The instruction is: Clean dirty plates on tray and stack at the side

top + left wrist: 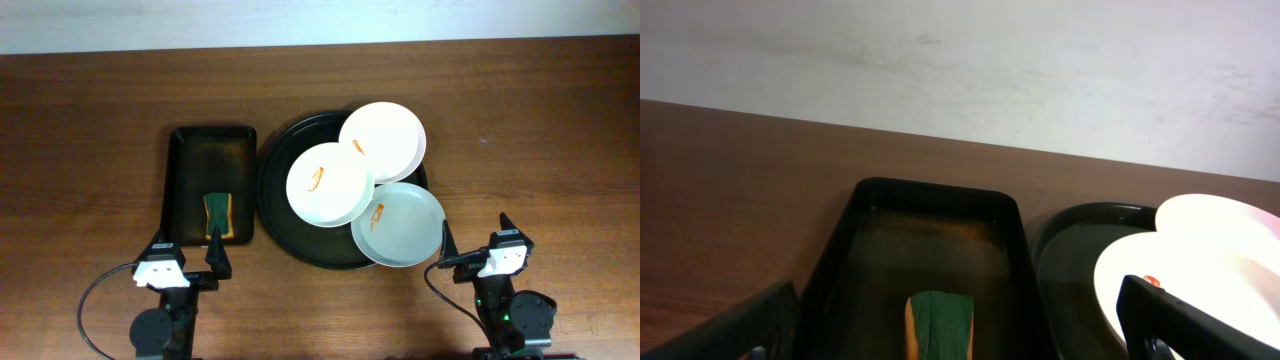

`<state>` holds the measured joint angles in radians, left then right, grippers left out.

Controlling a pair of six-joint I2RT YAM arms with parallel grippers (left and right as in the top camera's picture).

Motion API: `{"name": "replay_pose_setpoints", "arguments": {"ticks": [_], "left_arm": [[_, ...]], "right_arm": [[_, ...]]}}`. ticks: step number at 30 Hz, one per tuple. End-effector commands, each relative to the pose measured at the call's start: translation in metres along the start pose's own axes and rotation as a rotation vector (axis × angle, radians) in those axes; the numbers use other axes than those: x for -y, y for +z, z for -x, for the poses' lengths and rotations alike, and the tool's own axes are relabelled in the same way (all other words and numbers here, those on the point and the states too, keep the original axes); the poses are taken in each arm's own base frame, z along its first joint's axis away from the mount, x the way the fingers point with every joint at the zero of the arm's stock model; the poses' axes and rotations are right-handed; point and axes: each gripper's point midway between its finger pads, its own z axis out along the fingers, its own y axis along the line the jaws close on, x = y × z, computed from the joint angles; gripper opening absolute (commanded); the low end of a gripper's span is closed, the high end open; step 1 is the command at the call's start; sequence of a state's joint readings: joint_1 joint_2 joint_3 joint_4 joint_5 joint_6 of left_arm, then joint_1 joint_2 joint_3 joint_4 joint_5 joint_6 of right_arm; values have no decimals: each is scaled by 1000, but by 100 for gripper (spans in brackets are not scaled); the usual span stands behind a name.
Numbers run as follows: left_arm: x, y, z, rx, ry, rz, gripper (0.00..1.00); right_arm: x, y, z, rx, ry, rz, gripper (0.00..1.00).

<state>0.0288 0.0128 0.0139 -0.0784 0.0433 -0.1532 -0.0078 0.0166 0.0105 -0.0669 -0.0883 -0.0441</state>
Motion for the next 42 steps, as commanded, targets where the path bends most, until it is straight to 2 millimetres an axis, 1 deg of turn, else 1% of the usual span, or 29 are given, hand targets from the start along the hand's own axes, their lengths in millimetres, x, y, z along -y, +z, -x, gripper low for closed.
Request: {"name": "replay_pose_setpoints", "arguments": {"ticks": [1, 40, 41, 42], "left_arm": [[-2, 0, -2, 0, 6, 10, 99], [-1, 0, -2, -1, 6, 9, 99], [-2, 0, 0, 5, 7, 11, 99], [-5, 0, 8, 39, 7, 33, 99]], "right_arm": [[0, 0, -3, -5, 9, 0, 99], [0, 0, -3, -5, 9, 0, 99], [0, 0, -3, -5, 9, 0, 99], [0, 0, -3, -5, 9, 0, 99]]}}
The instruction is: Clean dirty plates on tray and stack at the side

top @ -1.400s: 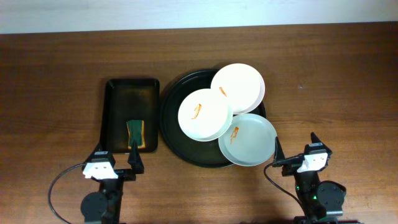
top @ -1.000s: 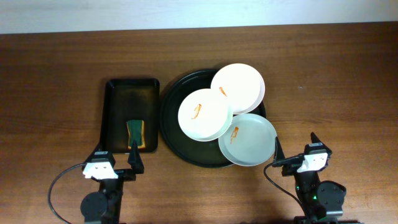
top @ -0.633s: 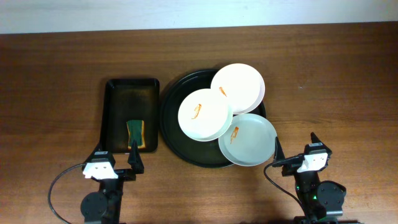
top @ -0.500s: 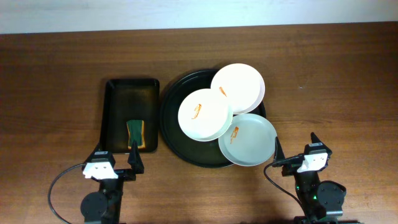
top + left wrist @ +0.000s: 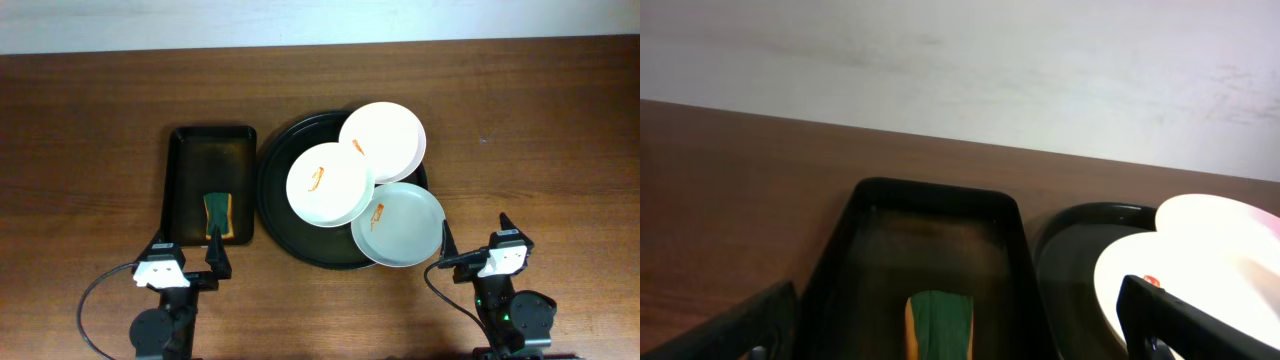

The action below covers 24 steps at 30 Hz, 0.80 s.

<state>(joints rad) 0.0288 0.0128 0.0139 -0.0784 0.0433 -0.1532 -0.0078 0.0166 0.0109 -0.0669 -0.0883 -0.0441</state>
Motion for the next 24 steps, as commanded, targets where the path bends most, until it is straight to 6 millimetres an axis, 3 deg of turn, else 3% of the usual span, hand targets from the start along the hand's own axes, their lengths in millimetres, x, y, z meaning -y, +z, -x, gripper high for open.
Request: {"name": "replay_pose_setpoints", "arguments": {"ticks": [1, 3, 5, 6, 10, 11, 13, 16, 18, 20, 24], "left_arm": [[-2, 0, 12, 56, 7, 16, 99], [15, -2, 23, 83, 12, -75, 100], [34, -15, 47, 73, 17, -161, 99], [37, -22, 64, 69, 17, -160, 99], [56, -49, 162, 79, 68, -179, 99], [62, -48, 180, 27, 94, -187, 99], [64, -38, 196, -136, 125, -175, 99], [63, -13, 193, -471, 164, -164, 99], [59, 3, 176, -708, 126, -151, 99], [57, 26, 164, -813, 109, -144, 99], [62, 57, 108, -1059, 14, -209, 99]], "right_arm": [[0, 0, -3, -6, 9, 0, 99], [0, 0, -3, -6, 9, 0, 99], [0, 0, -3, -6, 9, 0, 99], [0, 0, -3, -6, 9, 0, 99], [0, 0, -3, -6, 9, 0, 99], [0, 0, -3, -6, 9, 0, 99], [0, 0, -3, -6, 9, 0, 99], [0, 0, -3, -6, 9, 0, 99], [0, 0, -3, -6, 9, 0, 99], [0, 0, -3, -6, 9, 0, 99], [0, 0, -3, -6, 9, 0, 99]]}}
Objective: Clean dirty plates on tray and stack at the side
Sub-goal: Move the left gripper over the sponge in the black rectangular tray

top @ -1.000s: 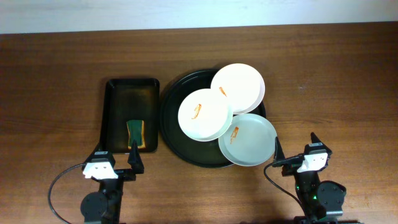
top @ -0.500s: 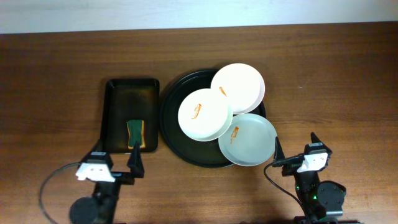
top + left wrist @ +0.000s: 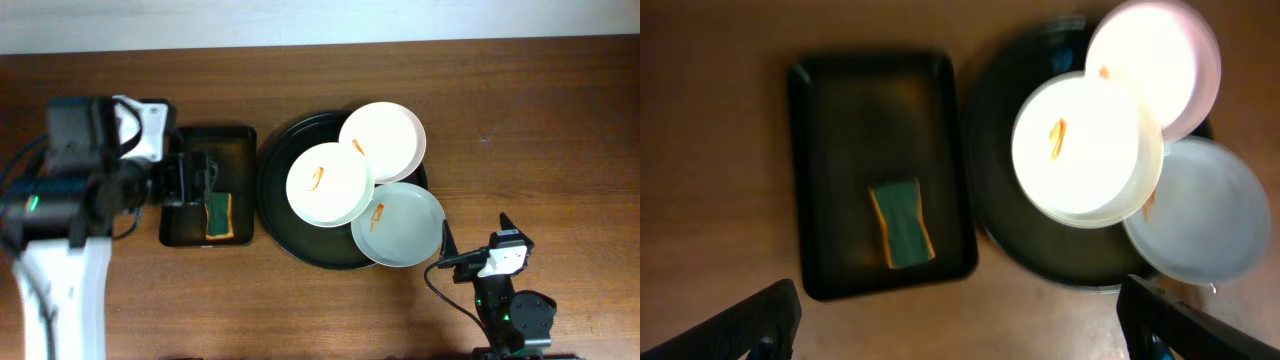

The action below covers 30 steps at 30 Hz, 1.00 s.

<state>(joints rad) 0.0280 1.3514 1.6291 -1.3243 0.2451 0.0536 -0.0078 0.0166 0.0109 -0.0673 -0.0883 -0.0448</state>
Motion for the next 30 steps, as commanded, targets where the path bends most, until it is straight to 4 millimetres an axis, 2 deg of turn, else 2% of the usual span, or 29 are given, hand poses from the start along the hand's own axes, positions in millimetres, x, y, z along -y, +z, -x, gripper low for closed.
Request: {"name": "replay_pose_setpoints", "arguments": {"ticks": [1, 4, 8, 13, 18, 22, 24, 28, 29, 30], "left_arm": [[5, 37, -8, -152, -23, -83, 99], [-5, 70, -23, -293, -77, -78, 99], [-22, 99, -43, -413, -145, -12, 99], [-23, 106, -54, -445, -172, -8, 99], [-18, 89, -56, -427, -167, -8, 99], [-12, 63, -46, -318, -159, -3, 99], [-9, 49, -43, -268, -154, -1, 99], [-5, 34, -41, -214, -171, 2, 99], [-5, 33, -42, -216, -171, 2, 99], [-5, 33, -43, -219, -172, 2, 99]], "right_arm": [[0, 0, -3, -5, 10, 0, 99], [0, 0, -3, -5, 10, 0, 99], [0, 0, -3, -5, 10, 0, 99], [2, 0, -1, 1, 9, -12, 99], [-8, -3, 24, 71, 10, 52, 98], [-7, -25, 81, 62, 58, 52, 99], [-7, -29, 110, -7, 67, 54, 99], [-10, -13, 164, -288, 106, 97, 99], [-15, -7, 176, -402, 130, 137, 99], [-17, -4, 179, -475, 145, 152, 99]]}}
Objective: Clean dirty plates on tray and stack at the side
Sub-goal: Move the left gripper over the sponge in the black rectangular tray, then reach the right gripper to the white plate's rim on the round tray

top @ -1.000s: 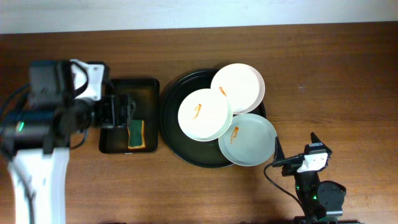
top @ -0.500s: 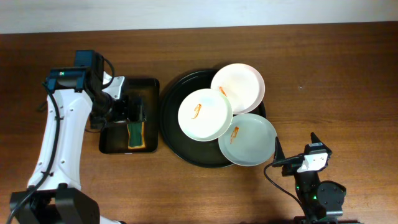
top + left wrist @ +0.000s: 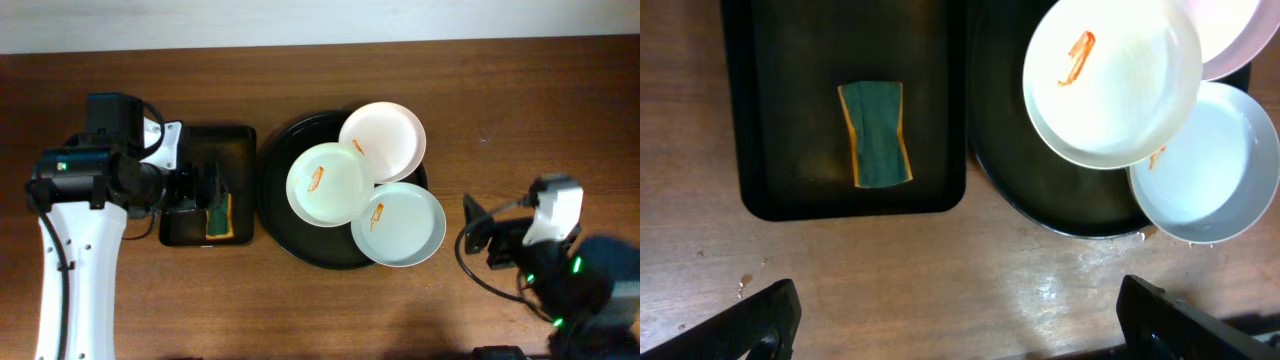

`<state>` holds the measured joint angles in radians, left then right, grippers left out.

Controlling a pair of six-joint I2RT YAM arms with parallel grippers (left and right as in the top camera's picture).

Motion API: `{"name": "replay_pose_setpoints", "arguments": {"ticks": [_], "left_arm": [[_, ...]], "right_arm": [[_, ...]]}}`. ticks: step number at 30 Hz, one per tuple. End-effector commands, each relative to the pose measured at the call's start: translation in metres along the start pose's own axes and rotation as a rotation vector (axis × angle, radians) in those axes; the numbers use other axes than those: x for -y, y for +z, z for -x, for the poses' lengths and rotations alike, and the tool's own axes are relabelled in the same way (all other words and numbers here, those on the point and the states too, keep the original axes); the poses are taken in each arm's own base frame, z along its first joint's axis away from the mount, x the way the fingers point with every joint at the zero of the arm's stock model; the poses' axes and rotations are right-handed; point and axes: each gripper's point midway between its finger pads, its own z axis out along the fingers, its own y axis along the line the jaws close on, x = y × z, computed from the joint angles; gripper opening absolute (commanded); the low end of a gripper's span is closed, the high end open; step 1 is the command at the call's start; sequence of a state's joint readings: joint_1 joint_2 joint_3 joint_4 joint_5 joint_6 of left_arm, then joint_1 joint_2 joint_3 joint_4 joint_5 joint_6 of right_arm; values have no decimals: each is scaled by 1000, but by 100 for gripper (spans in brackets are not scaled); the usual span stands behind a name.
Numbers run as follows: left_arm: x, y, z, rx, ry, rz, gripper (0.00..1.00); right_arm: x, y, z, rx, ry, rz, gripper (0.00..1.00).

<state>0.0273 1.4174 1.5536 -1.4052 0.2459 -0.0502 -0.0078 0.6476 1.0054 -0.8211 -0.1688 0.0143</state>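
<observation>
Three dirty plates lie overlapping on a round black tray (image 3: 272,215): a white one (image 3: 385,140) at the back, a white one (image 3: 328,183) with an orange smear in the middle, and a pale blue one (image 3: 400,225) at the front. A green and yellow sponge (image 3: 875,147) lies in a black rectangular tray (image 3: 750,190). My left gripper (image 3: 960,335) hangs open high above the rectangular tray's near edge, holding nothing. My right gripper (image 3: 480,232) is blurred, right of the blue plate and apart from it.
The rectangular tray (image 3: 180,140) sits just left of the round tray, almost touching it. Bare wooden table (image 3: 530,110) lies to the right of the plates and along the back. A few water drops show on the wood (image 3: 745,285) near the rectangular tray's front left corner.
My left gripper has shifted nearer the front over the rectangular tray, with the sponge now larger in its view. The right arm has left its rest spot and sits higher and further right.
Both arms rested at the table's front edge, grippers open, for the first two moments. Then the left arm was raised over the rectangular tray, looking down on the sponge and plates. Now it hangs closer above the tray, and the right arm has also moved. Plates and sponge are unmoved.
</observation>
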Motion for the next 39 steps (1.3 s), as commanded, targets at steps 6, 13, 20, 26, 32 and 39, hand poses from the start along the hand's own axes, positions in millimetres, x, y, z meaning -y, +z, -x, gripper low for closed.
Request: {"name": "replay_pose_setpoints", "arguments": {"ticks": [6, 13, 20, 26, 32, 39], "left_arm": [[-1, 0, -5, -10, -17, 7, 99], [0, 0, 0, 9, -12, 6, 99], [0, 0, 0, 9, -12, 6, 99], [0, 0, 0, 9, -12, 6, 99], [0, 0, 2, 16, -10, 5, 99], [0, 0, 1, 15, -10, 5, 99]], "right_arm": [[-18, 54, 42, -557, 161, 149, 99], [-57, 145, -43, -950, 299, 255, 57], [-85, 214, -105, -960, 226, 35, 74], [-90, 246, -96, -822, 232, 76, 96], [-101, 235, -141, -921, 205, 69, 32], [-88, 245, -171, -895, 202, -28, 33]]}}
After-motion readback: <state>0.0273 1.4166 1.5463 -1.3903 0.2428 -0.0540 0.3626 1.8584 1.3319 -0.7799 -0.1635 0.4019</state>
